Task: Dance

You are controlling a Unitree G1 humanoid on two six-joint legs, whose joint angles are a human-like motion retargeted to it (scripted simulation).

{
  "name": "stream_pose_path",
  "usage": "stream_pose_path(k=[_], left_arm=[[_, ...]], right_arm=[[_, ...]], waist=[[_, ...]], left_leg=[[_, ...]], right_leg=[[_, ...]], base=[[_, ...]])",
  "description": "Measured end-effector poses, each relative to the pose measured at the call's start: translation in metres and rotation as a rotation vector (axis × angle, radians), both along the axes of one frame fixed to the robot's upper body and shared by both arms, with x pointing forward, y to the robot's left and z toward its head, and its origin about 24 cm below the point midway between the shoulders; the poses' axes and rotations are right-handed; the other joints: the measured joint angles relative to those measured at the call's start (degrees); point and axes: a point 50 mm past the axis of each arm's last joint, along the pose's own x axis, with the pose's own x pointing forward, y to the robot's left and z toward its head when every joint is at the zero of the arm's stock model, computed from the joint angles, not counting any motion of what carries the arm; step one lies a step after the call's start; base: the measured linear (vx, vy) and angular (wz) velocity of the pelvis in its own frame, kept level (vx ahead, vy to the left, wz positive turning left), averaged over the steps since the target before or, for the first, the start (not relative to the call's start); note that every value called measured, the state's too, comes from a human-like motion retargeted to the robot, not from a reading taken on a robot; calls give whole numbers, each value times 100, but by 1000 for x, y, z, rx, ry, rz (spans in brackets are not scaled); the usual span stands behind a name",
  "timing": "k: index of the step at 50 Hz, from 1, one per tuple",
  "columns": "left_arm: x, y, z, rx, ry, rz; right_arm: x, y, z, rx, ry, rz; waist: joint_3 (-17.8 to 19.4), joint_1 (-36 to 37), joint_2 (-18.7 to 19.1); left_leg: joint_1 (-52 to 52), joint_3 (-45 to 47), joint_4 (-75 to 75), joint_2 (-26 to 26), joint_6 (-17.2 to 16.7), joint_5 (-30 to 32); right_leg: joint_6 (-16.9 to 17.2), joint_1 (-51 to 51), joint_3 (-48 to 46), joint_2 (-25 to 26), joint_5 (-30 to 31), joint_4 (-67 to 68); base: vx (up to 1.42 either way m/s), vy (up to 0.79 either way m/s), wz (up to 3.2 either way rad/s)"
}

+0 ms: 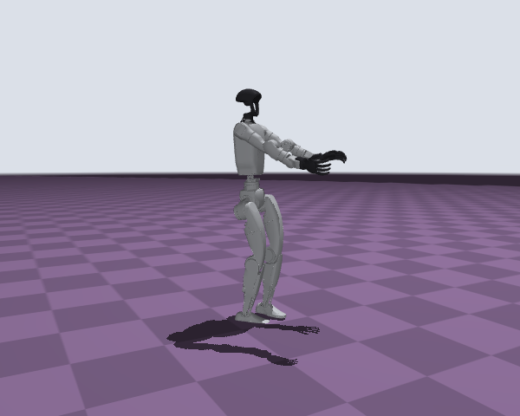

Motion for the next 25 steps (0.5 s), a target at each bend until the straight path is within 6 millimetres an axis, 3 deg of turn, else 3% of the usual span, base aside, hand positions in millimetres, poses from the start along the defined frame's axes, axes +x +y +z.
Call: stream_pose_path(k=[3, 5, 9, 11, 13, 16, 18, 20, 22, 25], left_arm=[[10, -4, 43, 10, -257, -26], [12, -14, 67, -126, -401, -11], [8, -42, 111, -764, -504, -209], [-9, -67, 139, -1184, -543, -488], [-42, -84, 163, -1567, -589, -940], [-93, -90, 170, -1907, -623, -1544], [-127, -90, 164, -1976, -625, -1906], [-161, -79, 153, -1880, -612, -2224], [-188, -66, 139, -1723, -552, -2342], [-216, -45, 128, -1526, -509, -2256]], right_arm=[[5, -21, 40, 244, -328, -237], [6, -23, 57, 346, -474, -305], [9, 5, 99, 383, -763, 27], [-3, 33, 126, 433, -949, 271], [-28, 55, 150, 460, -1167, 515], [-74, 69, 161, 427, -1416, 807], [-110, 67, 154, 332, -1563, 967], [-144, 65, 142, 210, -1667, 1105], [-167, 65, 126, 128, -1644, 1234], [-185, 60, 104, 67, -1524, 1348]], waist=[[239, -88, 61], [180, -109, 19], [135, -148, -16], [179, -300, -52], [153, -478, -115], [186, -600, -145], [264, -662, -78], [270, -764, 24], [139, -967, 74], [-29, -1108, 262]], left_leg=[[56, -318, -247, -74, -155, -9], [98, -220, -440, 10, -222, -165], [258, -171, -612, 68, 10, -470], [236, -314, -479, 2, 121, -551], [57, -447, -147, -103, 220, -610], [-198, -145, 669, -21, 373, -589], [-335, 241, 1285, 281, 517, -713], [-604, 263, 2035, 406, 505, -1050], [-968, 428, 2867, 547, 659, -1514], [-1208, 425, 3674, 840, 630, -2090]], right_leg=[[-66, -2, -224, -40, 102, -177], [-178, 28, -354, -51, 187, -435], [-428, 269, -587, -43, 387, -815], [-393, 337, -711, -116, 402, -888], [-337, 327, -890, -233, 362, -890], [-207, 324, -1050, -310, 217, -622], [-25, 287, -994, -253, 69, -262], [181, 164, -1040, -204, -118, 178], [421, -80, -965, -154, -325, 675], [670, -245, -870, 67, -651, 1272]], base=[[-39, -10, 44], [-6, -14, 29], [10, -13, 11], [-3, -16, 72], [0, -18, 87], [15, -15, 47], [24, -15, 21], [19, -16, 10], [21, -12, 28], [30, -8, 3]])
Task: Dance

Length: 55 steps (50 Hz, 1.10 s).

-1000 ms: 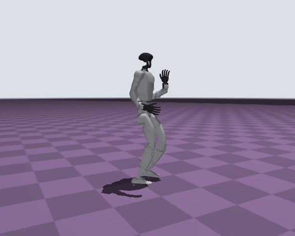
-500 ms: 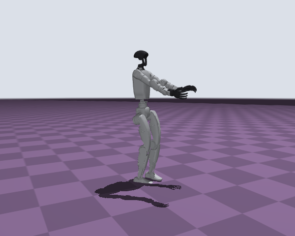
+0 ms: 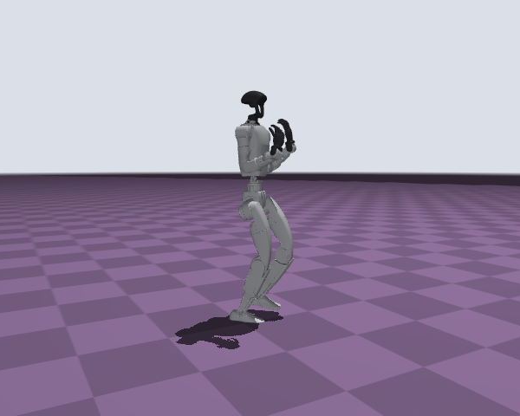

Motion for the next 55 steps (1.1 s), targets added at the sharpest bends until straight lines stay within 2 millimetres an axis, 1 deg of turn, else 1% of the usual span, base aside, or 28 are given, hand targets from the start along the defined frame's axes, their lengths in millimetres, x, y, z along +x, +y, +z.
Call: stream_pose_path(k=[3, 5, 7, 9, 11, 13, 15, 17, 18, 20, 21, 22, 24, 26, 28, 30, 32, 35, 38, 40, 42, 45, 48, 49, 50, 52, 53, 55], left_arm=[[-14, 14, -2, 56, 35, 135], [-16, 18, 0, 9, 57, 169], [-10, 21, 3, -107, 142, 191], [4, 23, 3, -280, 300, 208], [22, 23, -3, -452, 509, 206], [38, 16, -12, -575, 698, 182], [51, 2, -20, -618, 831, 133], [63, -19, -26, -599, 937, 42], [68, -30, -28, -582, 982, -10], [76, -54, -33, -553, 1051, -137], [79, -63, -36, -552, 1076, -193], [81, -71, -39, -554, 1103, -246], [82, -82, -48, -576, 1134, -327], [77, -85, -59, -611, 1069, -370], [64, -78, -67, -611, 897, -371], [51, -63, -61, -582, 665, -357], [44, -44, -47, -517, 492, -313], [29, -12, -18, -395, 252, -166], [4, 15, 13, -263, 24, 49], [-9, 25, 25, -196, -71, 184], [-15, 26, 32, -164, -108, 255], [-15, 16, 33, -110, -105, 277], [-6, -1, 15, -46, 22, 170], [-2, -6, 5, -29, 86, 126], [1, -11, -7, -15, 155, 83], [11, -22, -43, 27, 351, 16], [15, -27, -67, 56, 477, -13], [18, -39, -124, 116, 763, -83]], right_arm=[[5, -1, -11, 71, 131, 10], [13, 3, -11, 148, 194, 36], [24, 10, -5, 247, 257, 67], [36, 10, 1, 382, 326, 68], [46, 9, 2, 503, 410, 54], [52, 11, -1, 589, 486, 42], [55, 15, -8, 639, 543, 45], [56, 22, -17, 677, 611, 81], [57, 24, -23, 703, 649, 98], [60, 27, -34, 776, 726, 128], [61, 26, -38, 810, 758, 140], [63, 26, -41, 838, 788, 150], [64, 23, -49, 862, 833, 151], [62, 18, -55, 853, 830, 157], [52, 26, -62, 795, 783, 209], [45, 41, -58, 720, 686, 300], [41, 51, -50, 646, 581, 376], [37, 51, -35, 508, 440, 454], [31, 42, -20, 395, 295, 439], [27, 33, -19, 355, 260, 368], [22, 20, -24, 344, 270, 257], [8, -12, -41, 332, 344, 40], [-10, -33, -73, 313, 515, -76], [-17, -38, -85, 313, 585, -96], [-25, -42, -97, 315, 658, -110], [-39, -43, -129, 338, 840, -115], [-48, -40, -149, 357, 951, -105], [-67, -30, -190, 414, 1178, -81]], waist=[[-98, -7, 246], [-139, 30, 292], [-199, 124, 210], [-195, 321, 67], [-125, 554, -84], [-61, 719, -194], [-34, 743, -271], [1, 779, -369], [46, 820, -424], [153, 980, -461], [197, 1062, -402], [228, 1125, -358], [230, 1159, -311], [273, 1085, -230], [524, 877, -168], [673, 710, -32], [491, 575, -46], [365, 361, -31], [172, 158, -51], [21, 8, 19], [-40, -72, 94], [-35, -27, 119], [35, 36, 26], [60, 34, -23], [82, 32, -70], [22, 56, -170], [-21, 150, -234], [33, 436, -318]], left_leg=[[161, -51, 157, 281, -199, -214], [281, 86, 20, 365, -198, -78], [436, 215, -457, 236, -245, 304], [689, 324, -1231, -23, -324, 1072], [993, 360, -2122, -290, -519, 2180], [1217, 244, -2935, -470, -756, 3378], [1385, 287, -3617, -396, -915, 4297], [1512, 96, -4019, -489, -1112, 4373], [1555, 70, -4100, -542, -1048, 4271], [1622, 230, -4205, -547, -807, 4275], [1689, 312, -4301, -479, -769, 4538], [1760, 351, -4426, -448, -700, 4585], [1948, 410, -4678, -501, -455, 3802], [2218, 562, -4700, -506, -261, 3077], [2616, 442, -4634, -528, -200, 2630], [2648, 429, -4609, -399, -297, 2548], [2287, 544, -4610, -304, -479, 2457], [1932, 617, -4613, -317, -459, 2336], [1569, 616, -4481, -265, -456, 2232], [1383, 559, -4390, -96, -471, 2202], [1288, 504, -4369, 20, -458, 2203], [1109, 269, -4447, 57, -485, 2344], [1104, 229, -4609, -40, -477, 2517], [1137, 198, -4687, -119, -477, 2573], [1175, 163, -4778, -199, -478, 2632], [1304, 190, -5006, -329, -459, 2723], [1420, 280, -5121, -362, -452, 2743], [1750, 405, -5237, -365, -423, 2723]], right_leg=[[25, 22, 87, 317, -76, 313], [-70, 132, 167, 359, 58, 196], [-306, 243, 164, 251, 392, -179], [-625, 415, 75, 71, 949, -708], [-962, 618, -90, -115, 1729, -1259], [-1246, 728, -283, -242, 2598, -1710], [-1435, 742, -450, -330, 3381, -2076], [-1560, 694, -681, -467, 3910, -2332], [-1591, 690, -766, -535, 4052, -2427], [-1569, 705, -771, -547, 4032, -2533], [-1541, 702, -685, -449, 3824, -2524], [-1510, 691, -600, -373, 3598, -2518], [-1361, 621, -462, -338, 2988, -2396], [-1098, 594, -408, -368, 2317, -1999], [-1005, 795, -140, -294, 2047, -1648], [-929, 753, -91, -244, 2132, -1371], [-885, 145, 228, -127, 2537, -929], [-892, -667, 593, 83, 3206, -281], [-943, -1105, 918, 307, 3363, 143], [-819, -1177, 1175, 600, 3064, 402], [-693, -1144, 1021, 583, 2695, 546], [-458, -866, 736, 341, 2086, 425], [-245, -263, 627, 156, 1884, -519], [-373, -65, 569, 98, 1800, -887], [-601, 119, 510, 54, 1683, -1254], [-820, 517, 292, 51, 1090, -1898], [-926, 728, 5, -21, 924, -2135], [-1020, 1056, 401, 142, 959, -2299]], base=[[24, 0, -45], [6, 4, -58], [-5, 7, -45], [-8, 8, -40], [-10, 6, -43], [-17, 4, -24], [-21, 0, 21], [-21, 1, 26], [-19, 2, 6], [-20, 3, -20], [-16, 6, -32], [-8, 11, -20], [10, 13, 13], [52, 8, 29], [65, -1, -19], [-8, 3, -91], [-54, 24, -88], [-35, 27, -53], [1, 12, -46], [16, 5, -7], [3, 6, 54], [-7, 4, 82], [0, 2, 79], [-1, 7, 91], [-4, 12, 72], [0, 16, 25], [10, 14, -42], [14, 12, -72]])
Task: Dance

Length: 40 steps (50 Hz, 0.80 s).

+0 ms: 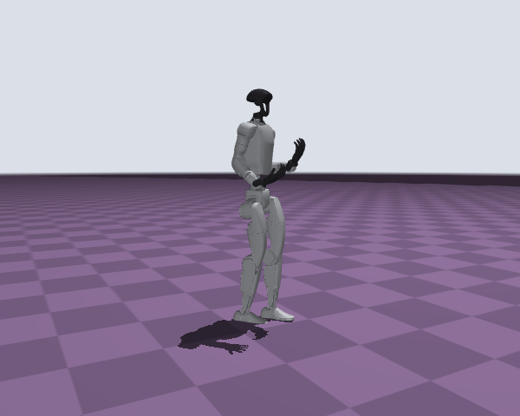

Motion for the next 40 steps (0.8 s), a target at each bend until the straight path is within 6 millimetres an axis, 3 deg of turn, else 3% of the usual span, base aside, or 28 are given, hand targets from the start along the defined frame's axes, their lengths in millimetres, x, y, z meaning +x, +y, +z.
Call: stream_pose_path(k=[2, 5, 7, 10, 13, 17, 20, 23, 25, 28, 30, 32, 33, 35, 37, 38, 40], left_arm=[[-4, -13, -53, 43, 297, -51], [-10, -24, -116, 146, 727, 15], [-6, -19, -137, 160, 939, 192], [-2, 9, -143, 154, 1048, 446], [8, 34, -125, 222, 947, 623], [28, 76, -65, 356, 616, 855], [38, 94, -12, 540, 297, 991], [45, 95, 31, 749, 48, 1122], [49, 88, 48, 881, -64, 1217], [51, 69, 57, 1031, -200, 1438], [49, 69, 53, 1033, -106, 1723], [40, 76, 41, 816, 230, 2025], [34, 77, 31, 645, 439, 2111], [28, 77, 8, 394, 840, 2115], [28, 88, -1, 280, 1014, 2048], [30, 100, 3, 175, 1027, 2013], [32, 119, 37, -128, 859, 1964]], right_arm=[[-6, 19, -34, 122, 211, 33], [5, 50, -67, 285, 464, 83], [17, 60, -75, 291, 558, 39], [33, 60, -74, 184, 631, -9], [51, 51, -58, -11, 556, -41], [82, 33, -17, -221, 313, -57], [102, 10, 23, -354, 135, -144], [118, -9, 64, -561, -3, -275], [127, -14, 89, -721, -82, -380], [140, -3, 123, -975, -249, -532], [148, 15, 142, -1132, -399, -595], [155, 37, 156, -1281, -582, -572], [158, 49, 157, -1360, -661, -526], [160, 73, 153, -1508, -822, -393], [161, 88, 151, -1671, -982, -306], [164, 89, 156, -1768, -1061, -321], [172, 75, 177, -1942, -1141, -534]], waist=[[92, 165, -35], [-61, 26, -216], [-45, -141, -254], [-44, -181, -235], [-26, 60, -148], [17, 213, -218], [100, 407, -354], [167, 535, -467], [191, 641, -486], [275, 849, -470], [341, 1036, -464], [382, 1243, -352], [382, 1357, -317], [375, 1514, -245], [371, 1526, -116], [389, 1537, -82], [435, 1640, -102]], left_leg=[[92, -38, 100, 9, -11, -82], [-389, -253, 515, -172, -2, -221], [-650, -532, 878, -261, -35, -186], [-889, -417, 1288, -161, -165, -217], [-1130, -242, 1713, 37, -396, -161], [-1411, -274, 2148, 11, -799, 92], [-1567, -304, 2513, -121, -494, 75], [-1600, -225, 2515, -76, -17, 48], [-1490, -304, 2274, -7, -11, -15], [-1168, -557, 1808, 55, -70, 9], [-864, -700, 1432, 56, -70, 260], [-414, -727, 933, 161, -667, 416], [-217, -579, 763, 195, -738, 318], [105, -96, 521, 263, -664, 100], [363, 138, 358, 224, -517, -9], [430, 104, 363, 159, -499, -95], [414, -123, 476, 2, -479, -213]], right_leg=[[89, 69, 153, -43, 88, -13], [-21, -123, -196, -270, 41, -146], [-50, -199, -181, -241, -21, -55], [-54, -360, -119, -205, -59, 126], [69, -380, -192, -149, -109, 170], [326, -351, -348, -280, -200, 71], [389, -267, -449, -528, -208, 5], [393, -174, -524, -676, -193, -63], [340, -138, -598, -716, -129, -52], [233, -138, -599, -773, -73, 160], [220, -160, -473, -808, -124, 403], [215, -217, -317, -678, -240, 741], [241, -247, -222, -658, -310, 929], [373, -321, -29, -649, -452, 1336], [509, -425, 87, -628, -598, 1827], [546, -483, 132, -668, -657, 2053], [563, -587, 277, -715, -634, 2412]], base=[[-12, 12, -25], [-33, 12, 24], [-9, -2, 42], [3, -2, 32], [-1, 8, 20], [-6, 9, 47], [3, 7, 38], [4, 6, 28], [7, 5, 6], [11, 6, -25], [13, 6, -62], [16, 11, -83], [18, 14, -78], [18, 15, -57], [21, 15, -29], [22, 12, -41], [20, 7, -54]])
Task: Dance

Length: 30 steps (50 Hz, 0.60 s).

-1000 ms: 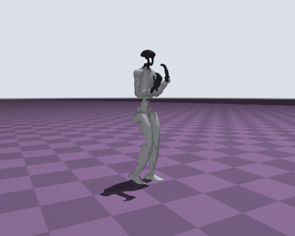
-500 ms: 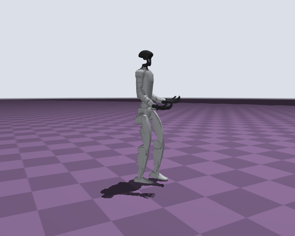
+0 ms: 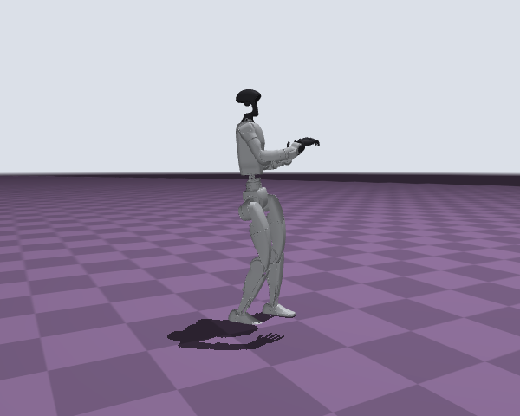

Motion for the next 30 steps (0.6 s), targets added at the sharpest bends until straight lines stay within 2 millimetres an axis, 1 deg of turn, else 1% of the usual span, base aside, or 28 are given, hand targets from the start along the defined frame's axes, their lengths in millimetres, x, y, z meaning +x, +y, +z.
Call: stream_pose_path(k=[2, 3, 5, 7, 8, 9, 10, 12, 13, 15, 16, 17, 18, 19, 20, 21, 22, 23, 24, 25, 27, 28, 30], left_arm=[[5, 14, 45, 123, -233, 62], [10, 22, 68, 197, -285, 96], [18, 33, 120, 415, -322, 147], [26, 28, 173, 682, -337, 139], [28, 24, 197, 818, -347, 128], [31, 21, 215, 943, -345, 99], [35, 17, 231, 1063, -334, 64], [46, 7, 248, 1317, -264, -32], [52, 4, 253, 1451, -204, -74], [64, -5, 256, 1723, -49, -154], [69, -15, 252, 1856, 25, -186], [74, -26, 247, 1986, 95, -215], [79, -39, 239, 2111, 147, -234], [82, -54, 230, 2228, 187, -244], [86, -69, 219, 2342, 220, -249], [88, -84, 208, 2442, 237, -229], [89, -99, 196, 2543, 241, -193], [88, -114, 184, 2641, 222, -127], [86, -125, 175, 2716, 188, -29], [83, -134, 167, 2776, 142, 84], [73, -139, 167, 2800, 2, 351], [69, -138, 171, 2776, -74, 468], [69, -129, 178, 2676, -166, 606]], right_arm=[[7, -31, 37, 22, -286, -190], [7, -48, 58, 51, -434, -261], [4, -79, 98, 166, -668, -385], [6, -112, 127, 329, -761, -521], [9, -126, 138, 424, -767, -579], [12, -140, 146, 517, -752, -626], [15, -154, 152, 610, -728, -667], [20, -183, 157, 796, -674, -726], [22, -198, 157, 906, -645, -750], [23, -229, 152, 1152, -577, -799], [22, -246, 145, 1269, -538, -829], [19, -263, 136, 1388, -499, -859], [14, -283, 125, 1507, -457, -891], [5, -304, 110, 1617, -419, -928], [-7, -325, 93, 1726, -389, -965], [-25, -348, 73, 1810, -377, -1030], [-47, -369, 53, 1901, -380, -1099], [-75, -389, 34, 2005, -397, -1178], [-100, -402, 18, 2112, -432, -1241], [-124, -412, 3, 2220, -477, -1292], [-156, -417, -16, 2460, -661, -1283], [-166, -418, -20, 2579, -790, -1218], [-185, -421, -18, 2710, -1018, -1046]], waist=[[-11, 77, -41], [-19, 64, -47], [-38, -84, -59], [-181, -273, -16], [-282, -402, 52], [-389, -573, 111], [-499, -765, 167], [-709, -1098, 277], [-805, -1264, 308], [-971, -1631, 294], [-1028, -1807, 328], [-1079, -1944, 367], [-1116, -2001, 417], [-1154, -2049, 410], [-1194, -2092, 375], [-1231, -2087, 313], [-1255, -2116, 266], [-1256, -2212, 244], [-1242, -2299, 237], [-1221, -2381, 237], [-1181, -2408, 275], [-1168, -2428, 314], [-1178, -2410, 350]], left_leg=[[-18, 75, 119, -33, 51, -139], [-19, 56, 154, -50, 74, -196], [-21, -38, 180, -63, 135, -280], [-86, -92, 184, 62, 172, -346], [-143, -123, 232, 257, 129, -400], [-180, -121, 245, 349, 137, -426], [-206, -104, 240, 389, 171, -437], [-244, -25, 282, 504, 174, -500], [-286, 20, 322, 523, 185, -545], [-360, 58, 393, 427, 218, -641], [-363, -37, 434, 414, 182, -681], [-378, -121, 506, 425, 142, -731], [-414, -181, 640, 487, 94, -799], [-460, -242, 814, 514, 54, -879], [-511, -304, 1008, 524, 18, -966], [-588, -316, 1266, 577, -15, -1094], [-675, -371, 1530, 623, -41, -1219], [-784, -514, 1807, 655, -56, -1338], [-874, -638, 2039, 672, -65, -1437], [-953, -752, 2249, 682, -71, -1526], [-1072, -820, 2567, 729, -107, -1675], [-1126, -897, 2675, 742, -143, -1717], [-1196, -1005, 2756, 772, -203, -1732]], right_leg=[[61, -158, 27, -88, 297, 289], [128, -248, 7, -136, 523, 415], [275, -396, -63, -205, 1007, 553], [659, -477, 25, -91, 1214, 427], [761, -476, 5, 28, 1157, 256], [796, -473, -7, 6, 1084, 31], [796, -469, -16, -86, 1003, -220], [455, -358, -281, -252, 1081, -1055], [269, -285, -464, -322, 1190, -1532], [165, -152, -467, -374, 1793, -2297], [168, -108, -97, -272, 1810, -2401], [158, -46, -45, -247, 1779, -2477], [122, 50, -629, -378, 1653, -2494], [38, 179, -871, -388, 1610, -2597], [-68, 323, -943, -338, 1609, -2744], [-114, 463, -1010, -303, 1571, -2848], [-132, 583, -1074, -271, 1532, -2925], [-97, 663, -1131, -246, 1493, -2949], [-83, 735, -1121, -202, 1446, -2973], [-80, 805, -1077, -149, 1396, -2996], [-118, 948, -1228, -77, 1284, -3075], [-98, 1003, -1326, -64, 1233, -3104], [-60, 1037, -1332, -19, 1161, -3120]], base=[[17, 2, -36], [12, -7, -20], [12, -15, -11], [17, -22, -19], [17, -23, -33], [19, -12, -34], [27, 4, -32], [29, 7, -37], [21, 6, -28], [14, 8, 9], [13, 10, 49], [15, 10, 55], [20, 6, 48], [25, 1, 48], [26, -8, 41], [24, -13, 43], [17, -17, 68], [9, -15, 104], [2, -12, 126], [-3, -6, 97], [-8, 0, 61], [-9, 3, 46], [-6, 6, 31]])
